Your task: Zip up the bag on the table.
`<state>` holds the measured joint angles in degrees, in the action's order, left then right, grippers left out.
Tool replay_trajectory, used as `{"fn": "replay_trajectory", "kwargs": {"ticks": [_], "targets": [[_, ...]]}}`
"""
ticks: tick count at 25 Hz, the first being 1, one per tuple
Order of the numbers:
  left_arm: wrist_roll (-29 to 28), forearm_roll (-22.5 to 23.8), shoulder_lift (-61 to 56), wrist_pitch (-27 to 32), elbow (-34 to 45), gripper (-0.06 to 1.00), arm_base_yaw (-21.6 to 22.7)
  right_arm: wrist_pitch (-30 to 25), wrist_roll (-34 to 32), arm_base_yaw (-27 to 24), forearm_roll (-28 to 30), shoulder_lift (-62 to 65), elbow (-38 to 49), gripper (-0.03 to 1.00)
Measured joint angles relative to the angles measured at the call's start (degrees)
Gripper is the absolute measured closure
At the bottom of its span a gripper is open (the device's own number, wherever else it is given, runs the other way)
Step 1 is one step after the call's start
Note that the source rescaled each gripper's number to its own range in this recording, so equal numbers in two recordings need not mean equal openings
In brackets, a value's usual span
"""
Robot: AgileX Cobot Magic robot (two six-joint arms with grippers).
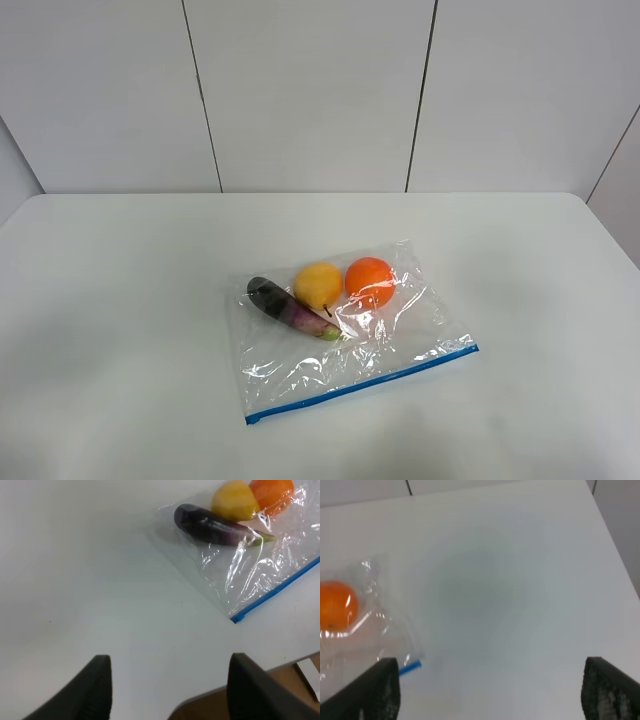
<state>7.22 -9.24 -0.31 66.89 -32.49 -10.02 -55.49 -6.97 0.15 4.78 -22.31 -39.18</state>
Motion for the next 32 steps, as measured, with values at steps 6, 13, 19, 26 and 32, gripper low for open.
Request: {"fn": "replay_trajectory", "kwargs": {"ticks": [6,13,19,26,32], "targets": [[0.0,0.0,0.0,0.0,0.0,-0.04,0.0,-8.0,-0.1,0.0,0.0,8.3,0.0,-0.03],[0.0,0.0,0.0,0.0,0.0,-0.04,0.0,-8.8,-2.9,0.0,0.0,17.8,0.6,-0.03],[0.0,0.0,0.0,0.0,0.0,-0.04,0.0,-8.5,-3.2,0.0,0.0,22.7,4.1,-0.03],[0.0,0.0,0.0,0.0,0.0,-0.04,0.0,-5.7,-3.2,0.0,0.0,22.7,10.0,-0.03],[0.0,0.0,0.0,0.0,0.0,-0.04,0.0,-4.2,-3.3,0.0,-0.1,22.7,10.8,-0.03]]}}
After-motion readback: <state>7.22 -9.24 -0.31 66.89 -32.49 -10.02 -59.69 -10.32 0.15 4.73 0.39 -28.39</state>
